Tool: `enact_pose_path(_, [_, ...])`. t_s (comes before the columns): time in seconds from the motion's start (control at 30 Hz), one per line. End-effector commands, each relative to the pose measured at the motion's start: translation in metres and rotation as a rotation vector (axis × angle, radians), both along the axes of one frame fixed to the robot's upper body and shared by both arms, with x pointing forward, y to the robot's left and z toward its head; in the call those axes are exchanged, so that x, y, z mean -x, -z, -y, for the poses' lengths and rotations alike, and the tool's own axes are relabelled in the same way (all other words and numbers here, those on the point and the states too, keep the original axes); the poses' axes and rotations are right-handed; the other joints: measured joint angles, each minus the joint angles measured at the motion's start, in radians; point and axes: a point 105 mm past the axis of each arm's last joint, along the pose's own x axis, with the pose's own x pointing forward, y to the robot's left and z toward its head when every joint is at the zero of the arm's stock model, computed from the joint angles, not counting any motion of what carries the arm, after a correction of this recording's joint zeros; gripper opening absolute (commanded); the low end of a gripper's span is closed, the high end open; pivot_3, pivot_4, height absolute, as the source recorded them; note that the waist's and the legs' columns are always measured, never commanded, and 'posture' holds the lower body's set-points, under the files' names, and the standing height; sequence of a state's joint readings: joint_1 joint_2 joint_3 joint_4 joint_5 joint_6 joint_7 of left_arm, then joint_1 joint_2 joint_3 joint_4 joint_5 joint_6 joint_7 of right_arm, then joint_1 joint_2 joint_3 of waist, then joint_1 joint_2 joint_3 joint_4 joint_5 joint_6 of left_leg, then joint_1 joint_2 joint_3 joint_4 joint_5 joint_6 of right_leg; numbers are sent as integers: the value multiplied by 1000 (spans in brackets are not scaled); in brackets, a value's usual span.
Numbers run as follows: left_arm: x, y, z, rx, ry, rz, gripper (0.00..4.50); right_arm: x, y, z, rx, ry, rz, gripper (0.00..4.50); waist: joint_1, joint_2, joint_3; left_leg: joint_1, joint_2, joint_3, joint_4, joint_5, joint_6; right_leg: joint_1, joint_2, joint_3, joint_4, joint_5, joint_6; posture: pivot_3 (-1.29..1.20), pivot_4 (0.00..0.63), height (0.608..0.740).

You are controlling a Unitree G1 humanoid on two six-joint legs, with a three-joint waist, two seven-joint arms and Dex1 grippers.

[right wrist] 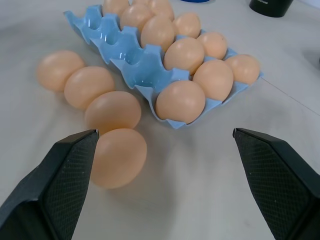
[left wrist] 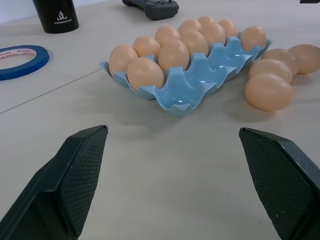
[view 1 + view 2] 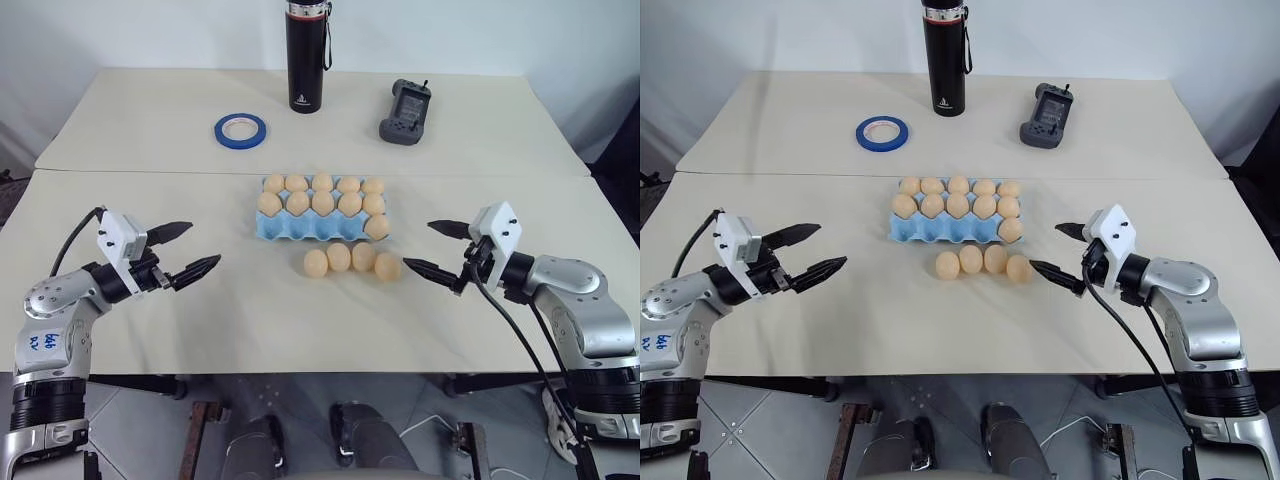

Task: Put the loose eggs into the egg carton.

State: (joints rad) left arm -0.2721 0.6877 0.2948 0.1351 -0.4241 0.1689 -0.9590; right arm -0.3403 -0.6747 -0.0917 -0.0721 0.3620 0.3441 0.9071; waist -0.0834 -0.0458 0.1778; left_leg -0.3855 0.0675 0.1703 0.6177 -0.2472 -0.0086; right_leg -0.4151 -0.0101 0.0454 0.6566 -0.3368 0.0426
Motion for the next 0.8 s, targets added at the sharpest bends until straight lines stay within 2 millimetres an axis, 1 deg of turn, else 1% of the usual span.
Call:
enact_pose_path(0.03, [-1,-12,4,-23,18,69,4487,1,-16,4,-5,14,78,4500,0,0,0,0,0,0,0,0,0,0,0,0,0,0,0,0,150,740])
enact_pose_path(0.2, [-8,-10,-1,-22,-43,32,4487,-1,-18,4,-15,29,89,4500,1,0,0,0,0,0,0,0,0,0,0,0,0,0,0,0,150,740])
enact_pose_path(0.33, [-10,-11,1,-25,-46,22,4487,-4,-20,6,-25,58,97,4500,0,0,0,0,0,0,1,0,1,0,0,0,0,0,0,0,150,740])
enact_pose_path(0.4, [-9,-10,5,-42,-20,22,4487,-2,-21,9,-39,91,81,4500,1,0,0,0,0,0,1,0,1,0,0,0,1,0,0,0,150,740])
enact_pose_path(0.5, [-6,-10,10,-34,35,19,4487,7,-21,7,-71,118,46,4500,3,0,0,0,0,0,2,0,1,0,0,0,1,0,0,0,150,740])
enact_pose_path(0.57, [-3,-6,14,-51,75,10,4487,18,-15,2,-73,123,9,4500,4,0,0,0,0,-1,2,-1,1,0,0,0,1,0,0,0,150,740])
enact_pose_path(0.67, [6,-7,24,6,176,26,4487,33,-7,-7,-84,142,-33,4500,4,0,0,-1,0,-1,2,-1,0,0,0,0,1,0,0,0,150,740])
enact_pose_path(0.73, [7,-6,26,8,204,29,4487,38,-3,-14,-99,160,-48,4500,1,0,0,-1,0,-1,2,-1,0,0,0,0,1,0,0,0,150,740])
enact_pose_path(0.8, [12,-4,32,28,275,12,4487,39,0,-21,-116,175,-51,4500,-2,0,0,0,0,-1,2,-1,1,0,0,0,2,0,0,0,150,740])
